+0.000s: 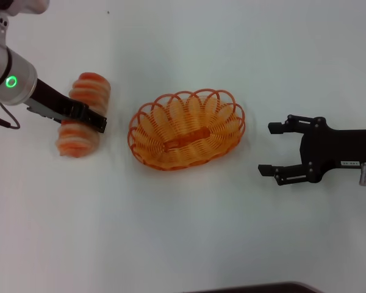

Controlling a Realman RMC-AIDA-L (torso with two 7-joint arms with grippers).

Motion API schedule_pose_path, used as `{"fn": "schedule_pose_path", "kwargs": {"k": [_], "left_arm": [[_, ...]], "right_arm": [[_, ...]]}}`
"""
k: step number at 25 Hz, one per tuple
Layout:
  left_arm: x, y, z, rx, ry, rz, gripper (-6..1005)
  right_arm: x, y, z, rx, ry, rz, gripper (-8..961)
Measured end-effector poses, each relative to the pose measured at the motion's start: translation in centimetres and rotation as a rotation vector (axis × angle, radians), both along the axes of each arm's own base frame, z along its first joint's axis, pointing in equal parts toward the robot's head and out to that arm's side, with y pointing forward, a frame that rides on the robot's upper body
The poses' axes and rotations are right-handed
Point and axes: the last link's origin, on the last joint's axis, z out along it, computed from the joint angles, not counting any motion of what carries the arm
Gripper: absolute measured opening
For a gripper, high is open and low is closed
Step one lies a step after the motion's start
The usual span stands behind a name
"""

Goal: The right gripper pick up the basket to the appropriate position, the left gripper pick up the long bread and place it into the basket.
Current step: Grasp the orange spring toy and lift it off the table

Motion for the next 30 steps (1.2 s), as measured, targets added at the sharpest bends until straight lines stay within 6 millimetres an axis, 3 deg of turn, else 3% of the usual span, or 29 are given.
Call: {"fn": "schedule_pose_path", "kwargs": {"k": [16,21,30], "left_arm": [[0.01,0.04,0.15,0.004,0.008,-0.009,849],[0.01,0.02,0.26,0.002,0.009,-0.008,683],[-0.07,0.04,0.39,0.006,0.008,-0.009,610]], "right_arm": [[0.13,-0.05,-0.21,-0.004,0.000,-0.009,945],[0.12,-0.05,-0.21,-0.004,0.000,-0.008,945],[0.10,-0.08,-0.29,-0.007,0.004,-0.015,945]]}}
